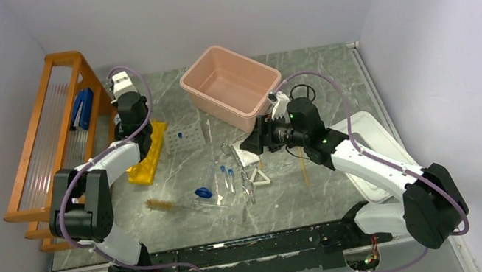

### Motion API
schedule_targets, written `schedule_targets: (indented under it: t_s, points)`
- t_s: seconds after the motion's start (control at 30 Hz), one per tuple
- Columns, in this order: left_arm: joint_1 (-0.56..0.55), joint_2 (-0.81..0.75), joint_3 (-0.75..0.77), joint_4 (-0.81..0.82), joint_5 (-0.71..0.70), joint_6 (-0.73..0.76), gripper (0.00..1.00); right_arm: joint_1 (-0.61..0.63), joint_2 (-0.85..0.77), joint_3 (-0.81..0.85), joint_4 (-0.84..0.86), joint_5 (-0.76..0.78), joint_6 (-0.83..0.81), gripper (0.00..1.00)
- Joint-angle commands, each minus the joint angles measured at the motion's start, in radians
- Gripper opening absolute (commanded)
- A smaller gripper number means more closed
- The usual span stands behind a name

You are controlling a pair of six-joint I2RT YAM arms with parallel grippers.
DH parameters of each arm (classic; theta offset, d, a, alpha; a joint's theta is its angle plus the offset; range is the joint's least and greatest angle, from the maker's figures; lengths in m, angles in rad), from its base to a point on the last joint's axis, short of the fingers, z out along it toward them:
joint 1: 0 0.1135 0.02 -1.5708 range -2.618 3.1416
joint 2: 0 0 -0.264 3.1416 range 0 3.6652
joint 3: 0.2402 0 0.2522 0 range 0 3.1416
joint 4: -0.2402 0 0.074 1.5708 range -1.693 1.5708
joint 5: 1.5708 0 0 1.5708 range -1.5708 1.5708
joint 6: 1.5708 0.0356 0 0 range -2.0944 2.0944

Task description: Organize the chemistry lab equipment

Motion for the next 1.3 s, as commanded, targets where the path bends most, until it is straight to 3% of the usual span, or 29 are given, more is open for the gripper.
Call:
schedule_targets:
  t_s: [0.0,0.1,0.27,0.4,0.63,0.83,1.17,1.27]
  points:
    - [0.005,0.007,-0.035,0.031,0.007,-0.018,0.05,0.003,-0.024,-0.016,0.014,0.004,-0.009,0.67]
    - [0.006,0.007,-0.039,0.032,0.007,-0.024,0.09,0.002,-0.028,-0.017,0.012,0.007,-0.008,0.67]
    - [0.005,-0.013,0.003,-0.027,0.024,-0.036,0.56,0.003,-0.032,-0.003,-0.011,0.015,-0.008,0.67]
    - [0.005,-0.052,0.075,-0.128,0.056,-0.051,0.77,0.002,-0.037,0.009,-0.028,0.022,-0.010,0.67]
    - [0.006,-0.143,0.237,-0.341,0.087,-0.061,0.89,0.003,-0.062,0.027,-0.083,0.067,-0.016,0.68]
    - [0.004,-0.236,0.363,-0.622,0.233,-0.090,0.90,0.002,-0.086,0.057,-0.181,0.161,-0.042,0.68]
    - [-0.016,-0.494,0.208,-0.870,0.773,-0.183,0.85,0.003,-0.075,0.096,-0.333,0.301,-0.053,0.66]
    - [-0.058,-0.557,0.119,-0.906,0.848,-0.186,0.84,0.003,-0.052,0.099,-0.378,0.331,-0.046,0.65]
